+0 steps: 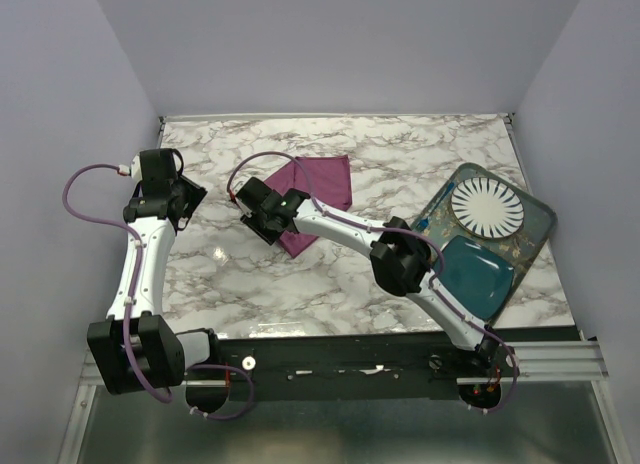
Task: Fold the napkin, place the utensils inside, and roll it up
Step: Fold the napkin
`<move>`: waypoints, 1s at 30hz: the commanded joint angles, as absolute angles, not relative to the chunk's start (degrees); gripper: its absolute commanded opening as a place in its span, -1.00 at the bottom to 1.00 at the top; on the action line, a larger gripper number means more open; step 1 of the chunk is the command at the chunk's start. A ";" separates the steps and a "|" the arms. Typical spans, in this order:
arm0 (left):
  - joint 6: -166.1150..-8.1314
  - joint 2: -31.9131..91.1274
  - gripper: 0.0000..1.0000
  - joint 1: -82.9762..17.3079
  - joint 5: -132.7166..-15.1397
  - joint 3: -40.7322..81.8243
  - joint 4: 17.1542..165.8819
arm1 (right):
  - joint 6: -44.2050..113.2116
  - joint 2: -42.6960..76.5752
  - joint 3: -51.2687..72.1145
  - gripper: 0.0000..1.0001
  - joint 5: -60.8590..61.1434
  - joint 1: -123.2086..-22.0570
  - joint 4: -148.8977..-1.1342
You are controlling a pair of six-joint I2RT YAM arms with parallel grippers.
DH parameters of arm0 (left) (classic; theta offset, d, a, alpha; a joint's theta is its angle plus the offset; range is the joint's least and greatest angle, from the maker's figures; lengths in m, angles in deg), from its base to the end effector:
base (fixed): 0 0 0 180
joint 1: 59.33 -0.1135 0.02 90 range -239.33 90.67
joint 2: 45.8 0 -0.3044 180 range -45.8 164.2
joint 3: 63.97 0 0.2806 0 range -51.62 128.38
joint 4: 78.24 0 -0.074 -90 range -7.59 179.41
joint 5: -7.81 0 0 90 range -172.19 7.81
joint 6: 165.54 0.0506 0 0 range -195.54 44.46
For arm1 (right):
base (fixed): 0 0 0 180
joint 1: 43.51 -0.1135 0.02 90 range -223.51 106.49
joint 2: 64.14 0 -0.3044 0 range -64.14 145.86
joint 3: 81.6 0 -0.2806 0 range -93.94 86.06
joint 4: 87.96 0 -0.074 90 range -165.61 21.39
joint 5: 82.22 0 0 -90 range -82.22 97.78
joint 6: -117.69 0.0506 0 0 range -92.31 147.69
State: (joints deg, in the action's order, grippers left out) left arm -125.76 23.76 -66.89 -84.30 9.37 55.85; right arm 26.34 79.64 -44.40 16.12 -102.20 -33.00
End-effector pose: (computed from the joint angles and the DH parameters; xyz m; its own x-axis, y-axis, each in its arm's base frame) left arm 0.2833 0.0395 0.3337 -0.3036 -0.8150 -0.4935 -0.6125 0.5637 -0.5541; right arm 0.3262 0.5222 0.1858 -0.4115 -0.7214 -0.5571 -0.8130 0.5667 -0.1333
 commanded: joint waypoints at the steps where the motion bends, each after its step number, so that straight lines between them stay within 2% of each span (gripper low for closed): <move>1: -125.38 24.34 -0.25 -67.51 -84.12 9.28 55.75 | 27.34 80.61 -45.43 -0.17 14.38 -102.22 -32.90; 22: -125.03 26.01 -0.28 -68.12 -83.60 8.14 55.93 | 27.43 83.51 -42.34 -0.31 16.56 -101.51 -33.34; 30: -123.63 27.49 -0.28 -68.56 -80.71 6.74 57.33 | 30.94 84.13 -42.62 -0.44 16.22 -101.43 -31.75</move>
